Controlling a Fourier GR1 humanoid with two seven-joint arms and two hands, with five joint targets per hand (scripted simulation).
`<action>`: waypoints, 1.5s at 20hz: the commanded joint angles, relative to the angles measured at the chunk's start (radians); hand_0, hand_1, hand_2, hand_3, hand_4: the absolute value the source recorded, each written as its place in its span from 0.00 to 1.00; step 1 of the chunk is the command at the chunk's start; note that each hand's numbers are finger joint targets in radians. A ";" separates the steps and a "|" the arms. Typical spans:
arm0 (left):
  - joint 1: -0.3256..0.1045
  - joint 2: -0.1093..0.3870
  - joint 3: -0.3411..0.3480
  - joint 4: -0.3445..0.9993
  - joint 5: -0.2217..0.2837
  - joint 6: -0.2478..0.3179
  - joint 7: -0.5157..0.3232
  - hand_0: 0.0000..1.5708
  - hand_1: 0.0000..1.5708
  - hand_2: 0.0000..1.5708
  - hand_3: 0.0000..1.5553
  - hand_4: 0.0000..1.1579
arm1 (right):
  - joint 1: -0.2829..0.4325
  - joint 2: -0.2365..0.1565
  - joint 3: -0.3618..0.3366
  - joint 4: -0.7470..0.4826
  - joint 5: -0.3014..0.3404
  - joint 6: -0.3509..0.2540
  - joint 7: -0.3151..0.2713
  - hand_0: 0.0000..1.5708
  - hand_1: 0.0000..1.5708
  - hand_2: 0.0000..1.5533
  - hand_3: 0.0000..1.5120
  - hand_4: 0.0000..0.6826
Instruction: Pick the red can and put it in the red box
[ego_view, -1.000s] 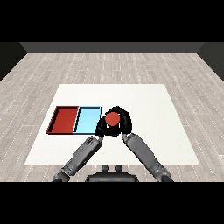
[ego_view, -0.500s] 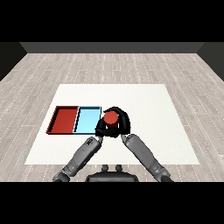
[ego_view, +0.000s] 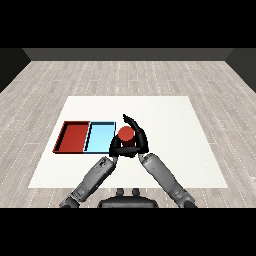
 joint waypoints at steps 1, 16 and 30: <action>-0.033 -0.014 0.033 0.026 0.004 -0.026 0.001 1.00 1.00 1.00 0.97 0.98 | -0.029 0.004 -0.030 0.005 -0.009 -0.036 0.018 0.00 0.00 0.00 0.00 0.00; 0.040 -0.015 0.011 -0.048 -0.067 0.010 0.014 1.00 1.00 1.00 0.95 0.98 | 0.134 -0.076 -0.149 -0.313 0.011 0.085 0.124 0.00 0.00 0.00 0.00 0.00; 0.006 0.223 0.263 -0.117 -0.108 -0.087 0.156 1.00 1.00 1.00 0.94 0.97 | 0.487 -0.206 -0.399 -0.425 -0.160 0.231 -0.079 0.00 0.00 0.00 0.00 0.00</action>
